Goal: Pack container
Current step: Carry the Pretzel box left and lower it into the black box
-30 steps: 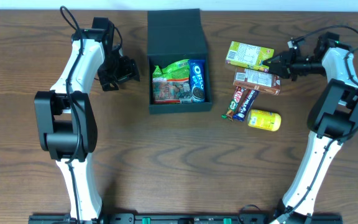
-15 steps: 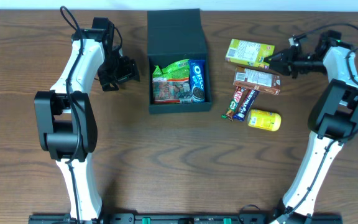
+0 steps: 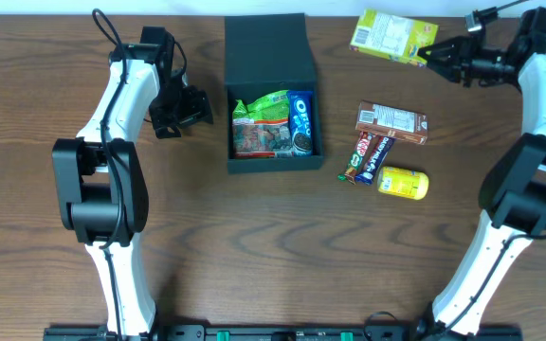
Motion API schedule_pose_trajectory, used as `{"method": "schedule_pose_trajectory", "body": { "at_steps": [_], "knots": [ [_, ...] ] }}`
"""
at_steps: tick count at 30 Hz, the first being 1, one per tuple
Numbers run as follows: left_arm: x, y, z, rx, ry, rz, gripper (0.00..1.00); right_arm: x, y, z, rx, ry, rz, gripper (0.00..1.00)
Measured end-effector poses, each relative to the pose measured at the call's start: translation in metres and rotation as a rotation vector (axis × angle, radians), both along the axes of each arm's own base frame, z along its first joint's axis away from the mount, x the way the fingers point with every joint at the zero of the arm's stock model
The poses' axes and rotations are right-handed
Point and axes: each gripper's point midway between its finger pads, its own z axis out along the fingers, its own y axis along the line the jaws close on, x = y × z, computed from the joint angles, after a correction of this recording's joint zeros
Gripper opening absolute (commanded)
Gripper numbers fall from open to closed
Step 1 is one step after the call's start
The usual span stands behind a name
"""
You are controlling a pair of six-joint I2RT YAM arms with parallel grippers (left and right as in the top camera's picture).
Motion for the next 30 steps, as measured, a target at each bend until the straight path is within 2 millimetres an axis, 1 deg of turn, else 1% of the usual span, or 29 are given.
{"method": "schedule_pose_trajectory", "body": {
  "at_steps": [1, 3, 5, 9, 10, 16, 19, 23, 24, 25, 27, 30],
  "knots": [
    [0.0, 0.0, 0.0, 0.0, 0.0, -0.001, 0.79, 0.0, 0.004, 0.003, 0.0, -0.005, 0.007, 0.2],
    [0.0, 0.0, 0.0, 0.0, -0.001, -0.004, 0.79, -0.002, 0.019, 0.009, 0.001, -0.013, 0.036, 0.19],
    [0.0, 0.0, 0.0, 0.0, -0.002, -0.005, 0.79, -0.004, 0.038, 0.013, 0.003, -0.022, 0.074, 0.19],
    [0.0, 0.005, 0.0, 0.001, 0.002, 0.002, 0.79, -0.009, 0.08, 0.014, 0.008, -0.02, 0.155, 0.19],
    [0.0, 0.008, 0.0, 0.001, 0.004, 0.007, 0.79, -0.011, 0.092, 0.014, 0.008, -0.02, 0.179, 0.19],
    [-0.003, 0.03, 0.0, 0.002, 0.021, 0.041, 0.79, -0.024, 0.149, 0.012, -0.002, -0.016, 0.288, 0.19],
    [-0.003, 0.041, 0.0, 0.002, 0.022, 0.06, 0.78, -0.031, 0.173, 0.009, -0.023, -0.009, 0.331, 0.19],
    [-0.002, 0.051, 0.0, 0.002, 0.021, 0.079, 0.79, -0.042, 0.2, 0.001, -0.066, 0.015, 0.378, 0.2],
    [-0.002, 0.052, 0.0, 0.002, 0.02, 0.078, 0.78, -0.045, 0.207, -0.001, -0.075, 0.019, 0.391, 0.2],
    [-0.002, 0.054, 0.0, 0.002, 0.018, 0.074, 0.79, -0.046, 0.209, -0.002, -0.081, 0.021, 0.395, 0.19],
    [-0.002, 0.054, 0.0, 0.002, 0.016, 0.069, 0.78, -0.052, 0.224, -0.004, -0.093, 0.025, 0.423, 0.19],
    [-0.002, 0.054, 0.0, 0.003, 0.015, 0.065, 0.78, -0.057, 0.231, -0.005, -0.098, 0.035, 0.437, 0.17]
  ]
}}
